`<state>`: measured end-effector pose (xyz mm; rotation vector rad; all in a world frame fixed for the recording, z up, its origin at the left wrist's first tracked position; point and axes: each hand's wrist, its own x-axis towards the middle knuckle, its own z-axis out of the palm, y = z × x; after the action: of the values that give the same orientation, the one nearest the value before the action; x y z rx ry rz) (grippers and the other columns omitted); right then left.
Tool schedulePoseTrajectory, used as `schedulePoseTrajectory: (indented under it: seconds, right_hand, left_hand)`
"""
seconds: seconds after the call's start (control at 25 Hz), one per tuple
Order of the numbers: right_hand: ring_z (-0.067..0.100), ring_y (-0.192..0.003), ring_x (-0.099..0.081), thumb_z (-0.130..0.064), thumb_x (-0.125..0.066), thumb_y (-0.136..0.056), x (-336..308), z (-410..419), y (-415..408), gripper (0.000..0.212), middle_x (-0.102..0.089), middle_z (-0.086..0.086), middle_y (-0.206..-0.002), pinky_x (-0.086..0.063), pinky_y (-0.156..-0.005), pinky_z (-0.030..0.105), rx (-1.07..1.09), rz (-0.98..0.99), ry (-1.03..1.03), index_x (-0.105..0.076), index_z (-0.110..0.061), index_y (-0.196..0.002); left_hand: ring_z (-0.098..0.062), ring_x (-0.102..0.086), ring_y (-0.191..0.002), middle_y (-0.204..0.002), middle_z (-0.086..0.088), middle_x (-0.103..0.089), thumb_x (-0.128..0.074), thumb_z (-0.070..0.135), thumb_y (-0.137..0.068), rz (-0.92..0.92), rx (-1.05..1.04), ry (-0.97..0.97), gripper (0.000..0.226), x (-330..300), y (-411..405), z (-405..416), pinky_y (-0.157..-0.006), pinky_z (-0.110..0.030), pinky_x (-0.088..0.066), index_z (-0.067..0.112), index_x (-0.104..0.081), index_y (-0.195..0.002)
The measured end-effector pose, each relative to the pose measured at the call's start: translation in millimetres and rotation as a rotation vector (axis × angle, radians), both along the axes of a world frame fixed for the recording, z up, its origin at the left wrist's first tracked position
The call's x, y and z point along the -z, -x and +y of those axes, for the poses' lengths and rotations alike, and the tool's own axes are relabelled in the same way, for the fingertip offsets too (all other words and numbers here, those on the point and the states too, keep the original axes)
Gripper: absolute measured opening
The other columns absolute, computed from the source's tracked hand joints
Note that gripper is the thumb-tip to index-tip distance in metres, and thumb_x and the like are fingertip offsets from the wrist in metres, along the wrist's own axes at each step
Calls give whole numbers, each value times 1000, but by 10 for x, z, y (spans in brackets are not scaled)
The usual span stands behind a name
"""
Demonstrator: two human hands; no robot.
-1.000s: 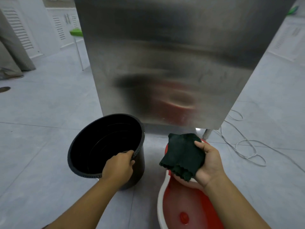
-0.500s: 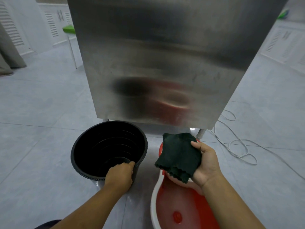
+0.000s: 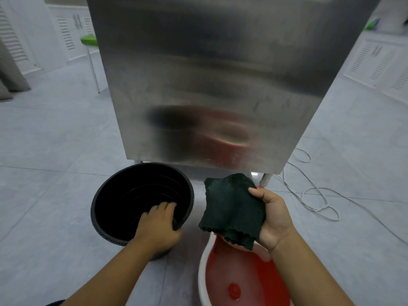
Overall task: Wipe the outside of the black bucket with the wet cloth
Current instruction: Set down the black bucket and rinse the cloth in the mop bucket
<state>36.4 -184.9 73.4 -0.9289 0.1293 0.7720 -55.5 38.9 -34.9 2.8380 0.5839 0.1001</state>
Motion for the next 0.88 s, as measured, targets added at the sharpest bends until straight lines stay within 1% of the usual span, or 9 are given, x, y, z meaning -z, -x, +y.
schedulePoseTrajectory:
  seconds: [0.08,0.12,0.16,0.24,0.32,0.44,0.52,0.64,0.88]
  right_hand:
    - [39,-88,-68,-13,-51,-82,-47,-6,18,31,-74,22,-96,-50,-91,50,-39,-8,-11,-80,-1,-81]
    - [38,-86,-70,-13,-51,-83,-63,2,33,32,-75,21,-96,-50,-91,50,-57,-13,-17,-80,-1,-82]
    - [38,-85,-71,-12,-50,-83,-68,12,49,32,-75,22,-96,-50,-91,49,-77,-16,-22,-80,-1,-82]
    - [38,-85,-71,-11,-51,-82,-79,53,99,31,-74,22,-98,-51,-89,48,-122,-24,-4,-79,0,-85]
    - [38,-88,-72,-12,-53,-81,-75,91,139,31,-73,24,-104,-51,-88,48,-169,-3,25,-78,2,-93]
    - [38,-90,-72,-14,-51,-84,-119,110,149,33,-71,26,-110,-53,-86,47,-199,-10,48,-77,4,-96]
    - [37,-85,-74,-13,-51,-87,-139,114,133,32,-73,26,-105,-56,-80,46,-180,-21,81,-78,3,-93]
    - [36,-80,-75,-13,-52,-89,-117,149,134,30,-74,25,-103,-56,-73,43,-171,1,144,-71,3,-106]
    - [41,-119,-60,-26,-51,-93,53,135,128,41,-66,22,-127,-39,-106,58,-244,55,169,-66,-4,-124]
  left_hand:
    - [-22,-61,-102,-111,-2,-66,-50,50,-78,-378,4,192,51,-305,-43,-7,-86,-41,-52,16,-62,-114]
    - [-23,-63,-94,-99,-4,-70,-47,57,-83,-502,4,468,52,-462,-42,-72,-83,-42,-54,13,-67,-102]
    - [-24,-65,-91,-93,-5,-73,-42,65,-85,-512,-2,837,62,-636,-45,-170,-83,-41,-55,11,-70,-96]
    - [-23,-66,-104,-106,-5,-75,-37,69,-81,-268,52,1518,70,-815,-37,-364,-92,-39,-53,14,-70,-107]
    - [-24,-63,-115,-122,-9,-68,-49,55,-87,-168,81,1759,55,-863,-12,-482,-101,-44,-47,14,-65,-119]
    - [-27,-65,-111,-123,-15,-67,-62,16,-88,-354,8,1769,33,-877,-35,-538,-97,-44,-51,10,-60,-120]
    - [-29,-65,-110,-120,-16,-67,-62,5,-87,-449,-9,1675,32,-878,-47,-530,-91,-40,-55,8,-56,-119]
    - [-26,-68,-104,-114,-13,-70,-60,0,-87,-535,5,1559,31,-913,-33,-517,-83,-35,-58,9,-55,-116]
    - [-21,-70,-94,-109,-11,-69,-56,-4,-89,-561,49,1516,34,-1105,-9,-435,-77,-33,-60,11,-51,-119]
